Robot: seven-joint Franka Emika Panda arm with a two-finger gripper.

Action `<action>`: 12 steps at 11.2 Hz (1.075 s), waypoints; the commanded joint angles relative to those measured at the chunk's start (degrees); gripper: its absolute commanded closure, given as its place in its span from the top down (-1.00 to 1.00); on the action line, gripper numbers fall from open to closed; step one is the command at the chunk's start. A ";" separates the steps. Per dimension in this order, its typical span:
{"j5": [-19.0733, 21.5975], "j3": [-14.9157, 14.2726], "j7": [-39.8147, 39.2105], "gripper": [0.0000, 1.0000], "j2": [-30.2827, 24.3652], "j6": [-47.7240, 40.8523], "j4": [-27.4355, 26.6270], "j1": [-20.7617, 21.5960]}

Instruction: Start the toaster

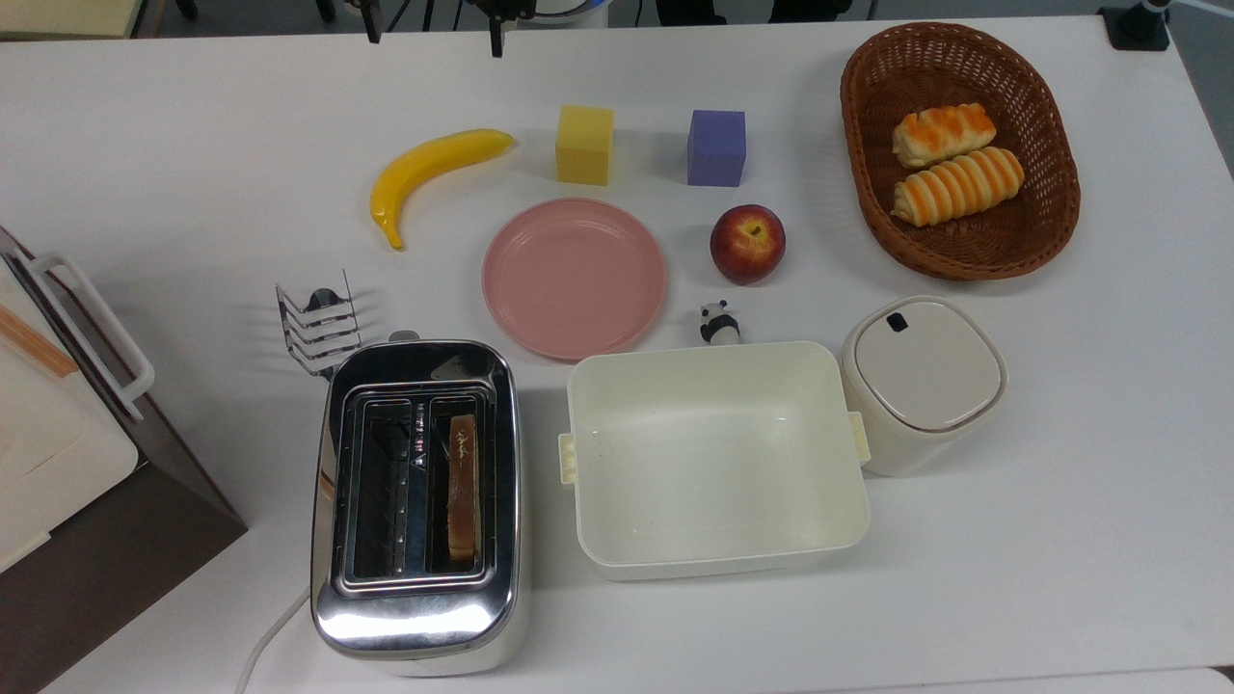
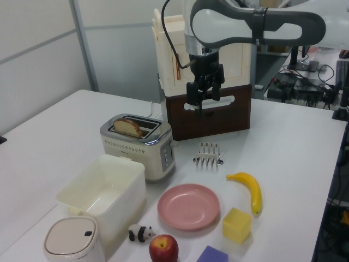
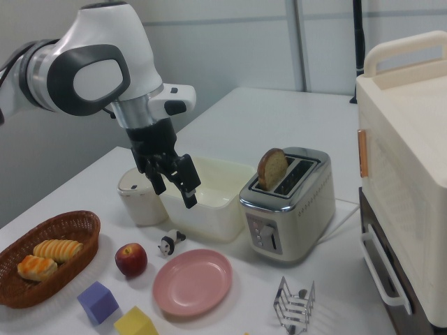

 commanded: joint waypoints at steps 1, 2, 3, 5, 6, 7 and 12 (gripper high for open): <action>1.15 -0.74 -1.37 1.00 -0.90 0.67 -1.49 -0.06; 1.15 -0.75 -1.38 1.00 -0.81 0.66 -1.49 -0.06; 1.15 -0.75 -1.38 1.00 -0.81 0.66 -1.49 -0.06; 1.24 -0.75 -1.38 1.00 -0.72 0.66 -1.49 0.03; 1.24 -0.75 -1.38 1.00 -0.72 0.74 -1.49 0.03; 1.24 -0.66 -1.81 0.95 -0.72 0.83 -1.57 -0.06; 1.42 -0.66 -7.26 -1.00 -0.72 0.75 -1.92 0.20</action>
